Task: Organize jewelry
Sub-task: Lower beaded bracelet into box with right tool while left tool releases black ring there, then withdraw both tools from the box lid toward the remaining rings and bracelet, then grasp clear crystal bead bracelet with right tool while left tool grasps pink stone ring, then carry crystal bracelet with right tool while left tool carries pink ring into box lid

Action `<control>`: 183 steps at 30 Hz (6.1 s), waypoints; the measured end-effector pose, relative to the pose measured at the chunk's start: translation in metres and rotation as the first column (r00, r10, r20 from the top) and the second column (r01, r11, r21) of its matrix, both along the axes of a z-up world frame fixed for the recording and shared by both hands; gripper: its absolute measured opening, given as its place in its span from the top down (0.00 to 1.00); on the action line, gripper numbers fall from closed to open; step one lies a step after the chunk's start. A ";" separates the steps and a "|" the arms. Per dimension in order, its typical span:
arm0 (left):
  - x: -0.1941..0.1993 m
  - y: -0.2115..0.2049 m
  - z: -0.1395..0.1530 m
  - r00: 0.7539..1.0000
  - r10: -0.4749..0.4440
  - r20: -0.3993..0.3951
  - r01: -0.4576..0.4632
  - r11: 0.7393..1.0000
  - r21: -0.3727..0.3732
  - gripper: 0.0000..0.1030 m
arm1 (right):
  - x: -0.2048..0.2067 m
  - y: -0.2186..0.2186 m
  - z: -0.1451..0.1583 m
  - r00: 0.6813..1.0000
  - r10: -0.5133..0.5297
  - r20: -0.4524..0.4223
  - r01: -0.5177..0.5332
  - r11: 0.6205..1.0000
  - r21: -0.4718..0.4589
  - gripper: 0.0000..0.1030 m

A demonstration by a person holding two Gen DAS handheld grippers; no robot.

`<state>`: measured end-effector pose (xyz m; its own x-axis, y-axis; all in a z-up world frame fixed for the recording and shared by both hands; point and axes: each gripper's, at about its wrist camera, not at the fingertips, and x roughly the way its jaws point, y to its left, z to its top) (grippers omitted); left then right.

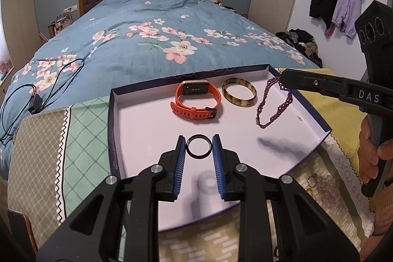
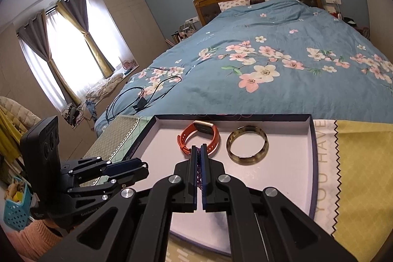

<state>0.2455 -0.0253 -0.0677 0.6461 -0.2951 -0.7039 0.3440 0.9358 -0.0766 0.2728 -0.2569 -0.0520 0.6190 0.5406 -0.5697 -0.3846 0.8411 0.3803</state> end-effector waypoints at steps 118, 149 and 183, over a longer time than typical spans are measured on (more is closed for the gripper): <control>-0.095 -0.062 -0.041 0.945 -0.309 -0.105 0.306 0.951 -0.048 0.87 | -0.136 -0.050 -0.053 0.996 0.031 -0.080 -0.043 0.988 -0.145 0.99; -0.101 -0.034 -0.024 0.969 -0.239 -0.057 0.230 0.964 -0.132 0.87 | -0.146 -0.043 -0.037 0.998 0.057 -0.035 -0.062 0.988 -0.141 0.92; -0.062 -0.010 0.017 0.993 -0.111 0.043 0.115 0.987 -0.115 0.87 | -0.086 -0.026 0.007 0.993 0.075 0.089 -0.066 0.992 -0.103 0.92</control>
<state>0.1839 -0.0354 -0.0504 0.6282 -0.4467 -0.6370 0.4516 0.8761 -0.1690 0.1870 -0.2831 -0.0451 0.6341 0.5277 -0.5651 -0.4736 0.8428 0.2556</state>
